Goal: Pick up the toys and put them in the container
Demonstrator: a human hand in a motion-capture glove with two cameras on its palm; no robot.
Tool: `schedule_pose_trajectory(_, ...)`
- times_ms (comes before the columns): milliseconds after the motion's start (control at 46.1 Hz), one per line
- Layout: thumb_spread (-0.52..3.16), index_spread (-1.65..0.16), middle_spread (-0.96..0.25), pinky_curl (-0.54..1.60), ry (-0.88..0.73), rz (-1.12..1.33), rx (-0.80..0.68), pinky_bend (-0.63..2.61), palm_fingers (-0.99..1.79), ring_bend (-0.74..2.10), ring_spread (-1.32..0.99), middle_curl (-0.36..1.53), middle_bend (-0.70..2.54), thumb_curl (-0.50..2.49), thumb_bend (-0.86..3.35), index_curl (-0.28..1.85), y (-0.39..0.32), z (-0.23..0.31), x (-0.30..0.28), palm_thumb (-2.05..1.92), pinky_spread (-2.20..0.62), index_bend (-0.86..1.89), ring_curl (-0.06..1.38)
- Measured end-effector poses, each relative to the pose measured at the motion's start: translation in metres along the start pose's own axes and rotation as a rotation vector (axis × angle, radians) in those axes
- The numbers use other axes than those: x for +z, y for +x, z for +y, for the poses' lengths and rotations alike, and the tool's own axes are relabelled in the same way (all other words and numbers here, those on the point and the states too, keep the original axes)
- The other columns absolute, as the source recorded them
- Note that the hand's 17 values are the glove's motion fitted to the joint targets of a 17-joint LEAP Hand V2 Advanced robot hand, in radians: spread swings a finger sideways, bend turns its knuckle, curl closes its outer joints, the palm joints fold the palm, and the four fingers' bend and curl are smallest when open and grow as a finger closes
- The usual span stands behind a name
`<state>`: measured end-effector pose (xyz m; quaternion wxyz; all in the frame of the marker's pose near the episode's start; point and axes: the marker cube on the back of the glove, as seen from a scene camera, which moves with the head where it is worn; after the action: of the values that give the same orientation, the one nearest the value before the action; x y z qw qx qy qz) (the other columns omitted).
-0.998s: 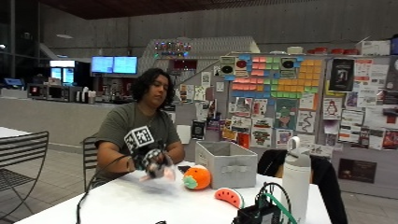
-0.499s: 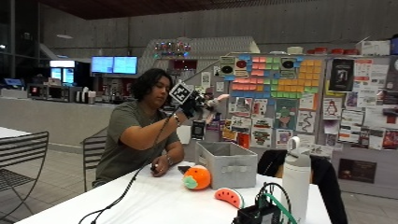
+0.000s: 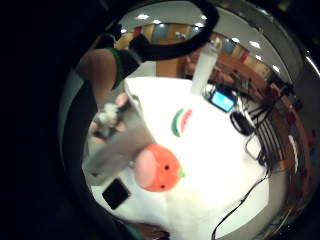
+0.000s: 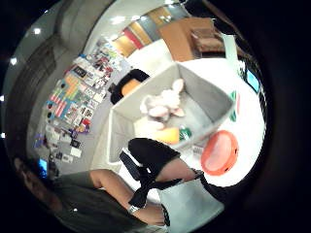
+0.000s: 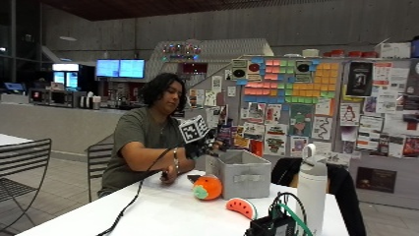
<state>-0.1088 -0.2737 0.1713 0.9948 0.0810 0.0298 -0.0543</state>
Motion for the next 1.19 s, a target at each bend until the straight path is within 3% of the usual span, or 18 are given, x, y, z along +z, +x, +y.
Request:
schedule_pose_trajectory(282,0.89,-0.28,-0.12,0.37,-0.209,0.014,0.158,1.07,-0.14,0.58,-0.19,0.49,0.31,0.32,-0.08,0.45,0.061,0.058,0.099,-0.09,0.01,0.09,0.34)
schedule_pose_trajectory(369,0.87,-0.25,-0.10,0.37,-0.167,0.013,0.173,1.09,-0.12,0.54,-0.18,0.47,0.29,0.31,-0.08,0.42,0.067,0.069,0.117,-0.08,0.03,0.10,0.33)
schedule_pose_trajectory(434,0.98,-0.28,-0.11,0.38,-0.053,-0.007,0.178,1.14,0.06,0.56,-0.20,0.45,0.23,0.31,-0.01,0.43,0.067,0.075,0.119,0.00,0.02,0.19,0.33)
schedule_pose_trajectory(456,1.05,-0.30,-0.13,0.37,-0.021,-0.015,0.178,1.13,0.29,0.65,-0.22,0.46,0.27,0.33,0.05,0.44,0.066,0.077,0.118,0.10,-0.03,0.23,0.35)
schedule_pose_trajectory(521,1.15,-0.31,-0.18,0.32,0.052,-0.038,0.178,1.07,0.65,0.82,-0.27,0.47,0.37,0.36,0.12,0.40,0.068,0.079,0.113,0.20,-0.14,0.15,0.34)
schedule_pose_trajectory(586,1.12,-0.32,-0.24,0.34,0.109,-0.064,0.168,1.12,0.94,1.02,-0.33,0.52,0.46,0.42,0.20,0.38,0.069,0.081,0.102,0.38,-0.25,0.11,0.39)
schedule_pose_trajectory(695,1.10,-0.33,-0.30,0.39,0.196,-0.070,0.125,1.19,1.05,1.16,-0.36,0.60,0.57,0.49,0.25,0.42,0.056,0.086,0.070,0.49,-0.31,0.14,0.49)
schedule_pose_trajectory(803,1.07,-0.35,-0.36,0.44,0.354,-0.116,0.050,1.22,1.08,1.25,-0.38,0.69,0.69,0.54,0.26,0.46,0.019,0.080,0.005,0.53,-0.34,0.18,0.55)
schedule_pose_trajectory(977,1.03,-0.39,-0.42,0.47,0.442,-0.292,-0.293,1.23,1.06,1.29,-0.40,0.81,0.81,0.60,0.23,0.55,-0.087,0.036,-0.126,0.53,-0.37,0.23,0.60)
schedule_pose_trajectory(1085,1.01,-0.42,-0.45,0.48,0.451,-0.327,-0.290,1.24,1.01,1.29,-0.41,0.86,0.83,0.64,0.21,0.61,-0.125,-0.004,-0.152,0.51,-0.38,0.26,0.61)
schedule_pose_trajectory(1194,1.00,-0.44,-0.46,0.48,0.409,-0.270,-0.347,1.24,0.87,1.25,-0.42,0.89,0.79,0.67,0.19,0.68,-0.160,-0.036,-0.142,0.50,-0.38,0.26,0.61)
